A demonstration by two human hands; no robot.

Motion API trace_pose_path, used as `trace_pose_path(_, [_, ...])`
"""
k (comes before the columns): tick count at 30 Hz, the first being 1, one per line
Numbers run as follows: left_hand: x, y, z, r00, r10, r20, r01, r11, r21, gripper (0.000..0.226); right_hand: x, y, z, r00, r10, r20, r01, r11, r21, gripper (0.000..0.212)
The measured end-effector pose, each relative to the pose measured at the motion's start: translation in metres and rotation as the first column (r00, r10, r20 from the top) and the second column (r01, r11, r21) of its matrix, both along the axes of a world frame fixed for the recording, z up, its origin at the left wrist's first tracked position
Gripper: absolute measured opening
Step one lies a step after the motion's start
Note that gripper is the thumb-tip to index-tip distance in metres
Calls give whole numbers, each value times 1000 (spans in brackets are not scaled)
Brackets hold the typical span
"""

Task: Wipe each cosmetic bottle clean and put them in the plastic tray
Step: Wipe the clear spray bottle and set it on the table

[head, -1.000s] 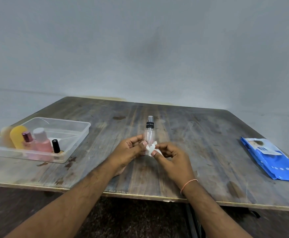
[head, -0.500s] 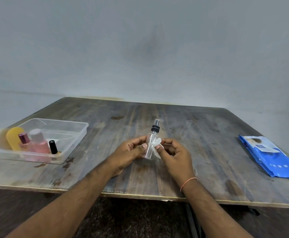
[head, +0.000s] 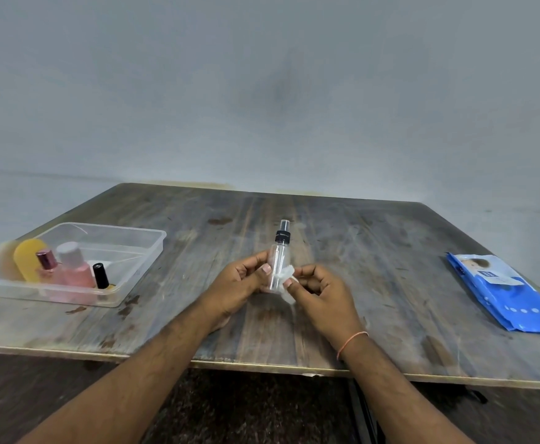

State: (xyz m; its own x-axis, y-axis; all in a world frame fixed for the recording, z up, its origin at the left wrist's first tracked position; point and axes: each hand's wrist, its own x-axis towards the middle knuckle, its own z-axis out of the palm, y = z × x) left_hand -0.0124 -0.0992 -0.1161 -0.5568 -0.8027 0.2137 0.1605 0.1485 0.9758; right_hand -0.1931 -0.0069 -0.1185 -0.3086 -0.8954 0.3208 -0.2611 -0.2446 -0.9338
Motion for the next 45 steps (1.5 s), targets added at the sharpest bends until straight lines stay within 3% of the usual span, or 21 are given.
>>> trace_pose_path(5, [-1, 1, 3, 999, 31, -9, -31, 999, -12, 35, 0, 2, 1, 998, 36, -41, -35, 999, 33, 14])
trace_pose_path(11, [-1, 6, 5, 999, 16, 45, -15, 999, -36, 49, 1, 3, 6, 995, -16, 96, 15, 1000, 10, 14])
trace_pose_path(15, [-3, 8, 5, 993, 34, 111, -21, 992, -122, 54, 1, 4, 9, 991, -47, 122, 49, 999, -18, 14])
trace_pose_path(21, [-3, 12, 4, 992, 10, 129, 6, 992, -123, 61, -2, 7, 11, 977, -86, 193, 97, 994, -50, 20])
trace_pose_path(27, [-2, 10, 1, 990, 12, 144, 13, 985, -172, 77, -4, 9, 15, 965, -8, 264, 28, 997, -74, 32])
trace_pose_path(30, [0, 9, 1, 981, 30, 193, 13, 976, -217, 82, -4, 6, 13, 975, 38, 221, -31, 999, -33, 45])
trace_pose_path(35, [1, 8, 2, 986, 50, 159, -12, 972, -236, 70, 0, 6, 11, 987, 116, 109, -117, 993, 4, 47])
trace_pose_path(40, [-1, 11, 4, 981, 24, 194, 21, 973, -229, 52, -3, 5, 11, 982, 83, 169, -79, 996, -32, 48])
trace_pose_path(45, [-1, 11, 4, 994, -24, 103, 36, 992, -121, 45, -5, 4, 12, 966, 17, 260, -9, 999, -34, 39])
